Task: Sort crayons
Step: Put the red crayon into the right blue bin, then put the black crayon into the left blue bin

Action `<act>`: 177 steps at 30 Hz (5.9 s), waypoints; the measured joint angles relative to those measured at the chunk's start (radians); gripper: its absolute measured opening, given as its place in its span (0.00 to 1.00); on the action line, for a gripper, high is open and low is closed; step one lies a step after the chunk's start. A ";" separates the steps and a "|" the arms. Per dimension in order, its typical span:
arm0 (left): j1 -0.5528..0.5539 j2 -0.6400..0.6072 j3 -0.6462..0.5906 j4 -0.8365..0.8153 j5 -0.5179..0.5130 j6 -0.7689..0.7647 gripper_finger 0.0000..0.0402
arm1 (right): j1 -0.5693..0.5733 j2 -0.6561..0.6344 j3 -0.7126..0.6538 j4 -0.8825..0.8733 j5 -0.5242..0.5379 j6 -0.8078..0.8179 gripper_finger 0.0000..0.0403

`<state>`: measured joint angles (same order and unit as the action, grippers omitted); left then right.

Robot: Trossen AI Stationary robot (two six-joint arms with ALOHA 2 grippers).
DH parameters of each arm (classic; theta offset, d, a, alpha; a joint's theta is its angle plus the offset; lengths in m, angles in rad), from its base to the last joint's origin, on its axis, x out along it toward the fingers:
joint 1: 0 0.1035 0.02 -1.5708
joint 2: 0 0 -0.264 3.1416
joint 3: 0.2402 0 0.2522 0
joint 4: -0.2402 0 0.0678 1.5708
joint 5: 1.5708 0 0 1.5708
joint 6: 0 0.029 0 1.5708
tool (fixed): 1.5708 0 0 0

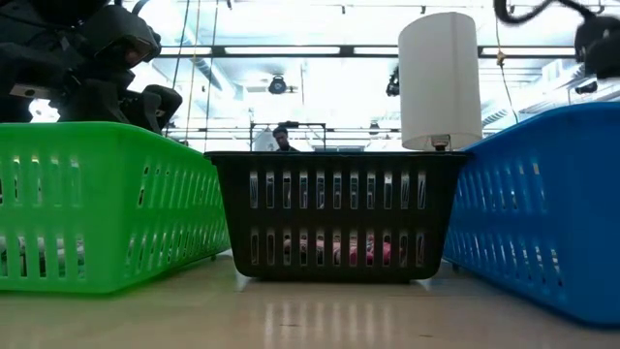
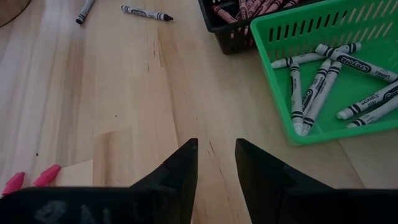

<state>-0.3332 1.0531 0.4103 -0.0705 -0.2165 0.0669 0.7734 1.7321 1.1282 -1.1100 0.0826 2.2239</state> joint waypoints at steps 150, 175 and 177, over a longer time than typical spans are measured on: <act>0.000 0.000 0.000 0.000 0.000 -0.065 0.29 | -0.350 -0.274 -0.412 1.146 0.055 -1.234 0.08; 0.000 0.000 0.000 0.003 0.000 -0.053 0.29 | -0.092 -0.081 -0.342 1.270 0.283 -0.982 0.08; 0.000 0.000 0.000 0.006 0.000 -0.053 0.29 | -0.084 -0.080 -0.289 1.166 0.287 -0.965 0.08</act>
<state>-0.3329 1.0531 0.4099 -0.0647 -0.2165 0.0142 0.6899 1.6520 0.8391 0.0561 0.3694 1.2593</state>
